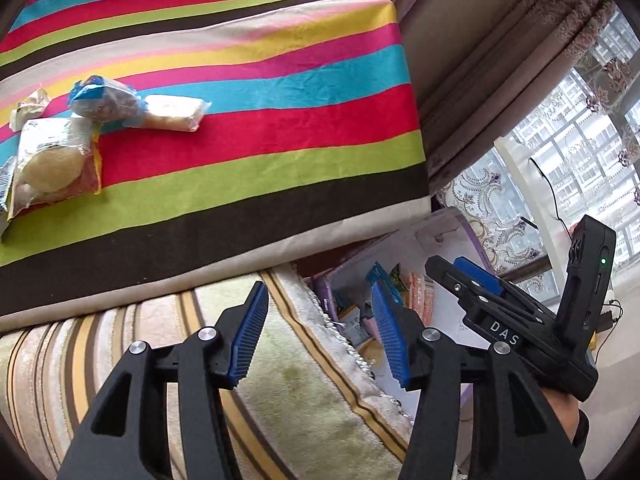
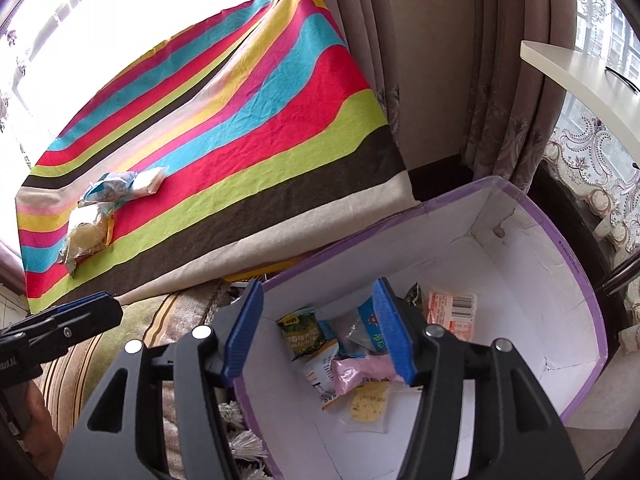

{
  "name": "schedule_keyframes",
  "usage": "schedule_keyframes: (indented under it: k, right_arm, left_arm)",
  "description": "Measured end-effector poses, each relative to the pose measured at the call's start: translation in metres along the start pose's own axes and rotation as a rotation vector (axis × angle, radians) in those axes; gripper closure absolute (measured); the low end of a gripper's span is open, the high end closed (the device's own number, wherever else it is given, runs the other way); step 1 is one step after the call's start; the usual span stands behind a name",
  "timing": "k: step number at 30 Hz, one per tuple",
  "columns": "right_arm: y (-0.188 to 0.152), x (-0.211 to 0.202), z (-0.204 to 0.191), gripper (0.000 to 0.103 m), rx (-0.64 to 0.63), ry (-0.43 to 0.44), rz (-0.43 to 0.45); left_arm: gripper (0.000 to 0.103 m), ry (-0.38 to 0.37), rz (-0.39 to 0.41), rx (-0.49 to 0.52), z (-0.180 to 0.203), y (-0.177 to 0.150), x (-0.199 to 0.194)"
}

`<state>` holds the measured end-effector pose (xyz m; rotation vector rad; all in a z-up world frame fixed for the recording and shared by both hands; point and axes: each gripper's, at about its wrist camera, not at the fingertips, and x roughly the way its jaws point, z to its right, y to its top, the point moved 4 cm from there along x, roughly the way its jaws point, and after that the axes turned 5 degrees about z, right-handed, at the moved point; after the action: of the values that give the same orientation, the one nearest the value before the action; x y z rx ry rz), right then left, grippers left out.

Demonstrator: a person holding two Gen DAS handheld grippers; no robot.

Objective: Organize snacks
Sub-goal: 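Carry both snacks to the white box and open both tools to release, then move both open tools back over the remaining snacks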

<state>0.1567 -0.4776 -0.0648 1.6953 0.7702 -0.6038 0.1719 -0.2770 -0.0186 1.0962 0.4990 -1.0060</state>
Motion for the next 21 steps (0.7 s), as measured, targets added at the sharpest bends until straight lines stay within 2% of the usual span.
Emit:
schedule_keyframes:
  k: [12, 21]
  right_arm:
    - [0.01, 0.012, -0.054, 0.038, -0.099, 0.036, -0.02]
    - [0.023, 0.027, -0.099, 0.037, -0.199, 0.053, -0.026]
  left_arm:
    - [0.052, 0.134, 0.149, -0.213, -0.111, 0.009, -0.064]
    - [0.052, 0.24, 0.251, -0.318, -0.185, 0.014, -0.113]
